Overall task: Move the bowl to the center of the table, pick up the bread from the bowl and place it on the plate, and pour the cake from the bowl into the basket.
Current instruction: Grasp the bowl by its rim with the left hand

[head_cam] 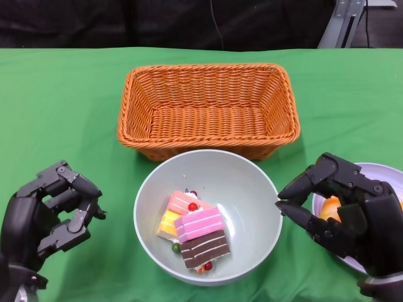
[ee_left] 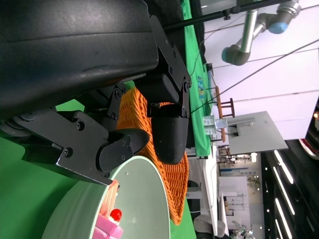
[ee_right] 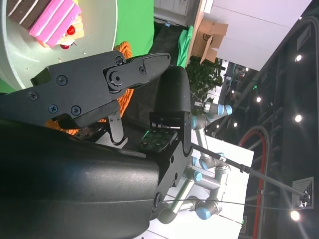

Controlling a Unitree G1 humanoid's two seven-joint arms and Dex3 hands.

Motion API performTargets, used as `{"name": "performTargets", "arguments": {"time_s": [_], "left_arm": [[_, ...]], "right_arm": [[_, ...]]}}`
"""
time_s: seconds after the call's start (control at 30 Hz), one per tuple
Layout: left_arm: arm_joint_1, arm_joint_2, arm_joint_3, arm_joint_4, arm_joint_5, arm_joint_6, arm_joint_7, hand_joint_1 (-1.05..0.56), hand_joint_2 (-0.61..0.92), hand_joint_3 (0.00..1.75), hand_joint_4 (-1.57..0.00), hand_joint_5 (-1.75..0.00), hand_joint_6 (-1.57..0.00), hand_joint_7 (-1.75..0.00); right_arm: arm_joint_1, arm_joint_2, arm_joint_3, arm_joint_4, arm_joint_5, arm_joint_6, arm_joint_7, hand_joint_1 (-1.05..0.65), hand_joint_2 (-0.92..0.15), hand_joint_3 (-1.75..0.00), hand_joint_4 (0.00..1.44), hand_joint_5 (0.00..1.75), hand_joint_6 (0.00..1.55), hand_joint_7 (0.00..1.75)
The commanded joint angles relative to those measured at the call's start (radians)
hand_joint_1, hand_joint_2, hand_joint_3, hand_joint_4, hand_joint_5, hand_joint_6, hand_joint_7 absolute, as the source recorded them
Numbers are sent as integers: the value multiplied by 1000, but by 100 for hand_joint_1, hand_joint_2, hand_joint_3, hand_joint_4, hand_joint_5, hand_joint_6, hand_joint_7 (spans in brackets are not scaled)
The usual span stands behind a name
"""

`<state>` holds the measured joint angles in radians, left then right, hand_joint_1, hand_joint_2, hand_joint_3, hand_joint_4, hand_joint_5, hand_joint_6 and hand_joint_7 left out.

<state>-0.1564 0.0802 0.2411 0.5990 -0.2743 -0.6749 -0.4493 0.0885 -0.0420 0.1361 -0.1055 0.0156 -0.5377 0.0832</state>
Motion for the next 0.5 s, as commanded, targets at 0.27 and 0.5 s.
{"name": "performTargets", "arguments": {"time_s": [0.27,0.5], "left_arm": [[-6,149,-39,-37,291,-407,41,-27,85,10,-60,-54,-78,-10],[-15,250,-28,-72,558,-598,151,-40,84,1,-56,-23,-71,0]], "right_arm": [[-24,33,-27,0,22,-2,-4,-28,-65,-62,68,158,65,132],[-43,44,-38,16,19,-5,-5,-27,-53,-85,67,157,64,131]]}}
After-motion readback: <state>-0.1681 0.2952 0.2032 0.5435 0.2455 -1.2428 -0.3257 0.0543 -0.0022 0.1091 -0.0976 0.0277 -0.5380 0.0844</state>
